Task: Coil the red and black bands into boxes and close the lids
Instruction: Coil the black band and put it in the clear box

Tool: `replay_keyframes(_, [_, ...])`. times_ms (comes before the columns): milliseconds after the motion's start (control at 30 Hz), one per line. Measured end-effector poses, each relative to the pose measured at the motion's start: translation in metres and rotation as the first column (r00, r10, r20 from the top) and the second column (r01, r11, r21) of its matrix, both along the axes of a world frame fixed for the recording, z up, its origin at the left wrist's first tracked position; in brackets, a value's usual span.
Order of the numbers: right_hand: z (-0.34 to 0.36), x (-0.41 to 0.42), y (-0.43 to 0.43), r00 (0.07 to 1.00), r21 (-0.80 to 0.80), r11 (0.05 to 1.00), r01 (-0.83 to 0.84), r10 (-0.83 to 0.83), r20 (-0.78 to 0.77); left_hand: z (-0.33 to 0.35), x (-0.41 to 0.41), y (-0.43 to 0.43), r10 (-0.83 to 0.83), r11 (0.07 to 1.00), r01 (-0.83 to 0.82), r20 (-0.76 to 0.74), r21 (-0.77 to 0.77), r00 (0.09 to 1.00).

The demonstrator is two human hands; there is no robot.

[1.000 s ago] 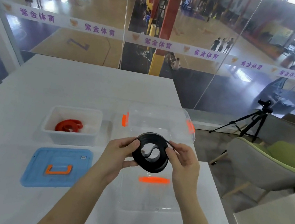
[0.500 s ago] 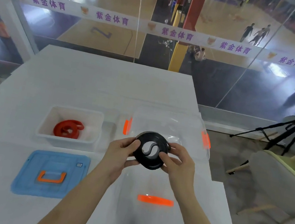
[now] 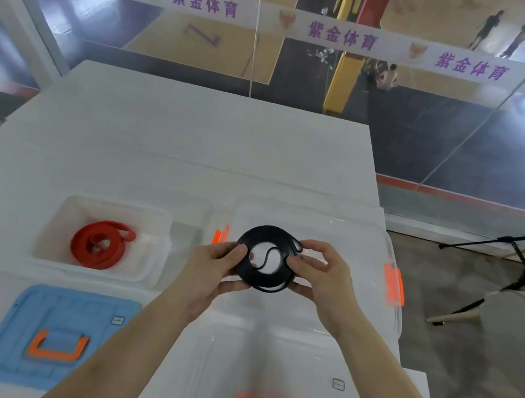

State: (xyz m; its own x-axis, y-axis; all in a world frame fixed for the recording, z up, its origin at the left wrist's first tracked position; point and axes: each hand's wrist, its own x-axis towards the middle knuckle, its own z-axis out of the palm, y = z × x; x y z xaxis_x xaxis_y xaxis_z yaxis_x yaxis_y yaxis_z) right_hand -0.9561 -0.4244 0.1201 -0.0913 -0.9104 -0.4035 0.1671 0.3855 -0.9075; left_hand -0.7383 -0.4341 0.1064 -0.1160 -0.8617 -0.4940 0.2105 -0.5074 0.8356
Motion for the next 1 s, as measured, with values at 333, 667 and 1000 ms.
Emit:
replay_keyframes(333, [-0.045, -0.015, -0.043, 0.999, 0.071, 0.997, 0.013, -0.016, 0.032, -0.031, -0.001, -0.049, -0.095, 0.972, 0.19, 0.514, -0.136, 0.853])
replay_keyframes(667, [-0.142, -0.001, -0.1, 0.994, 0.3, 0.953, 0.034, -0.002, -0.106, -0.109, -0.01, -0.077, 0.049, 0.882, 0.416, 0.922, -0.221, 0.385])
replay_keyframes(1000, [-0.201, 0.021, -0.125, 0.995, 0.364, 0.928, 0.083, -0.055, -0.084, -0.118, -0.012, -0.078, 0.028, 0.888, 0.429, 0.953, -0.163, 0.303])
